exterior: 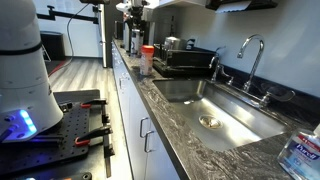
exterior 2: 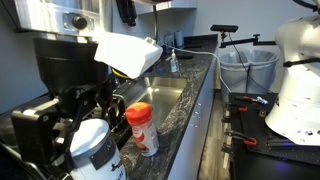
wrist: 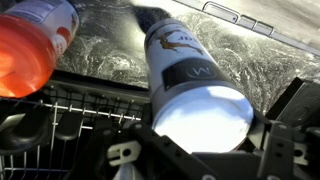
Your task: Remove the white bottle from the dish rack
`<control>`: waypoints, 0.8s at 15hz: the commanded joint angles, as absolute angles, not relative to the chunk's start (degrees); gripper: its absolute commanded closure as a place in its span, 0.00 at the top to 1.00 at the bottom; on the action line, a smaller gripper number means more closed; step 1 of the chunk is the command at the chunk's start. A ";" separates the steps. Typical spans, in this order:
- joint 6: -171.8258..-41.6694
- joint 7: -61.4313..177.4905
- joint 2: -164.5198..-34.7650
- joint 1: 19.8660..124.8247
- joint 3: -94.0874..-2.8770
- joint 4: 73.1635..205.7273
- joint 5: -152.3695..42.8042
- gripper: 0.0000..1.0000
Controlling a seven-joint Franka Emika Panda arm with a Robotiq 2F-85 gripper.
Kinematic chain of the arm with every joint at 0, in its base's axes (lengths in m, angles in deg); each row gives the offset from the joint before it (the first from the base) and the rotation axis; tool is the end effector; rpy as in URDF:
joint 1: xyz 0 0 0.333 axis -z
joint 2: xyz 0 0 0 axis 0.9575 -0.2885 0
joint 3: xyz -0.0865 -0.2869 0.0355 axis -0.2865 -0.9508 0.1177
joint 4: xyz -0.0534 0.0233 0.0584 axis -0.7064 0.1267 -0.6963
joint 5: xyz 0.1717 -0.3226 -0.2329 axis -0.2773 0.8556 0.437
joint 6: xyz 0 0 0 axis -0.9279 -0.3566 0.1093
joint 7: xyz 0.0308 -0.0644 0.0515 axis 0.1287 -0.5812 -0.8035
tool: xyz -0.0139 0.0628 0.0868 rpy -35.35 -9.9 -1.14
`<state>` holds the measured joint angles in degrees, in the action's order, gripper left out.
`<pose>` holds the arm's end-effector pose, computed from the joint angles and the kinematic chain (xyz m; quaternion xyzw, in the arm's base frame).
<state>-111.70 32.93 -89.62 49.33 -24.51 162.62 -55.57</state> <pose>0.4606 0.4384 0.3955 -0.9792 -0.1304 -0.1220 0.0967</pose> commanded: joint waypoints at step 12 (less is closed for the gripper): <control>-119.74 24.57 -90.10 47.49 -25.46 168.05 -45.25 0.61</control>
